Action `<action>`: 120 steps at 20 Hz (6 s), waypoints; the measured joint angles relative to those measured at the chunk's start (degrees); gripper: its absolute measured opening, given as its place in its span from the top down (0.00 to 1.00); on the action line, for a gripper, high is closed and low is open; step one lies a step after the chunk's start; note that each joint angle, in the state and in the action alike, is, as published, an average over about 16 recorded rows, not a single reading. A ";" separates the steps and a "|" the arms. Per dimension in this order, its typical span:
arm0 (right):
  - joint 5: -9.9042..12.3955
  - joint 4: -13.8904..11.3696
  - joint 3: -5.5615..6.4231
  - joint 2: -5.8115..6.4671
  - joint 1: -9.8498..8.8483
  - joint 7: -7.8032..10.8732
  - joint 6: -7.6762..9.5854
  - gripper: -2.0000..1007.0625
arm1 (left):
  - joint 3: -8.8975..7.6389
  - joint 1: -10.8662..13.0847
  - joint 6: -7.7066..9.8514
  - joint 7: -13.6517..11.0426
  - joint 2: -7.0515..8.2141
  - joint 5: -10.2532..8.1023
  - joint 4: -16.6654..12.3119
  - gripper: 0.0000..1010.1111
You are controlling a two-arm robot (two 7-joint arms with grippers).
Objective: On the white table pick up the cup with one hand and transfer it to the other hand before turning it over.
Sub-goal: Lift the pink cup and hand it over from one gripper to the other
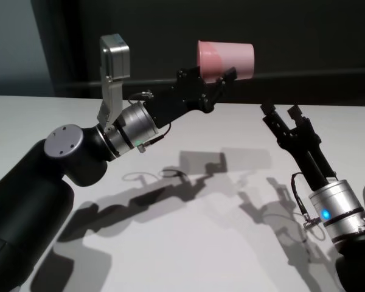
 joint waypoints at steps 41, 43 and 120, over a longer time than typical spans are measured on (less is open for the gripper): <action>35.72 19.81 -0.73 -5.82 14.83 23.02 8.12 0.01 | -0.04 0.05 -0.06 0.01 -0.01 0.02 -0.02 0.80; 36.10 20.89 -1.02 -5.93 15.62 23.47 8.09 0.01 | -0.04 0.05 -0.06 0.01 -0.01 0.02 -0.02 0.80; 47.67 34.11 -9.51 -5.60 24.14 31.30 6.22 0.01 | -0.04 0.05 -0.05 0.01 -0.01 0.02 -0.02 0.80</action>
